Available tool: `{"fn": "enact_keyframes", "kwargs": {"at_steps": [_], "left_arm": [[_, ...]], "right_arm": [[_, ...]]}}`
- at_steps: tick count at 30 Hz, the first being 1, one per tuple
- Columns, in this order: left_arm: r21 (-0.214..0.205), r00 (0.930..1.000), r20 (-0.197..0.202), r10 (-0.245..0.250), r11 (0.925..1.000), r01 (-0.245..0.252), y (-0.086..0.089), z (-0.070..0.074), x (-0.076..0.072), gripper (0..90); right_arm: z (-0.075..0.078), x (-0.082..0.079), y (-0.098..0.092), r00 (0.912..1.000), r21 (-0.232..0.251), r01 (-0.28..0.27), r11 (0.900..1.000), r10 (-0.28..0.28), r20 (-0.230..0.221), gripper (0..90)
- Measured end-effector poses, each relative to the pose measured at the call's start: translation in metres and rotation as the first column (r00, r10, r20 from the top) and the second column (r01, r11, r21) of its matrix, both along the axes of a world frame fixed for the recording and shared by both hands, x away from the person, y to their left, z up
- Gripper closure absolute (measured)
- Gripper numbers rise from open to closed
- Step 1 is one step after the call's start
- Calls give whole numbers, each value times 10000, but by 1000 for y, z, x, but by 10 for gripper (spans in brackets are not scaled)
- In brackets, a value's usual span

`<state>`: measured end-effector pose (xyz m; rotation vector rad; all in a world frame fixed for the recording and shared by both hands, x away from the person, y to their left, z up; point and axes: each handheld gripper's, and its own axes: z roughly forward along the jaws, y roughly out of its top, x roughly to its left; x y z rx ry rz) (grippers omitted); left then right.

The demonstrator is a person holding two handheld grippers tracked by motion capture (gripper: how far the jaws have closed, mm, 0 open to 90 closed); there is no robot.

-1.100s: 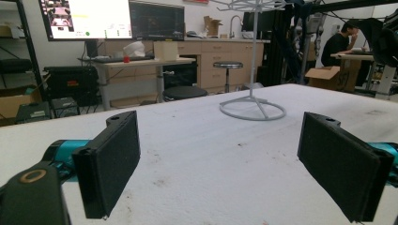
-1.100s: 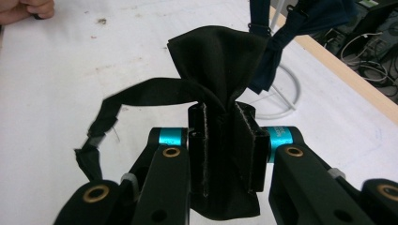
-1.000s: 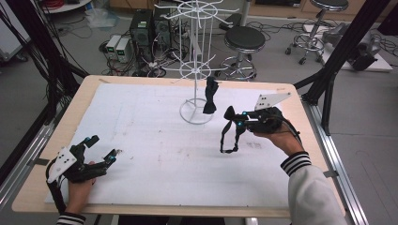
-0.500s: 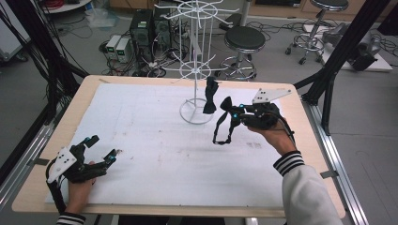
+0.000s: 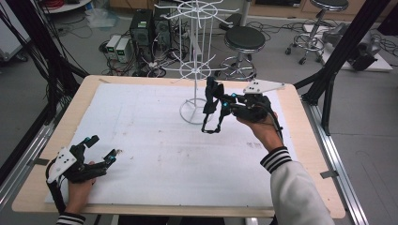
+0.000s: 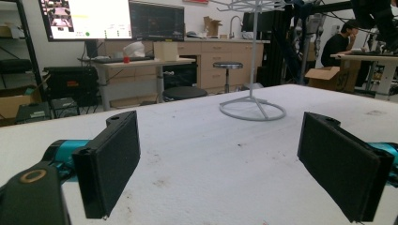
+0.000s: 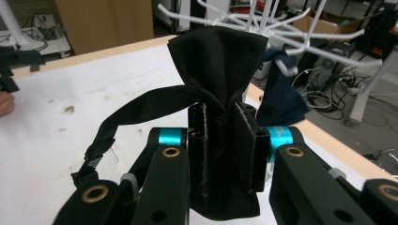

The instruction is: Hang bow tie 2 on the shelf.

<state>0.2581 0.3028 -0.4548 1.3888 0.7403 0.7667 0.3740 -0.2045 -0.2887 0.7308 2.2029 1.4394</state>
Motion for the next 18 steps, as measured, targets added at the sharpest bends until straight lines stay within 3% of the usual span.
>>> {"fn": "enact_keyframes", "kwargs": {"at_steps": [7,18], "left_arm": [[16,10000,-6,-16,10000,16,0,0,0,138],[17,10000,-20,-9,10000,9,0,0,0,138]], "right_arm": [[11,6,17,9995,121,58,9999,-62,323,765],[25,17,39,9983,230,317,9992,-328,482,765]]}}
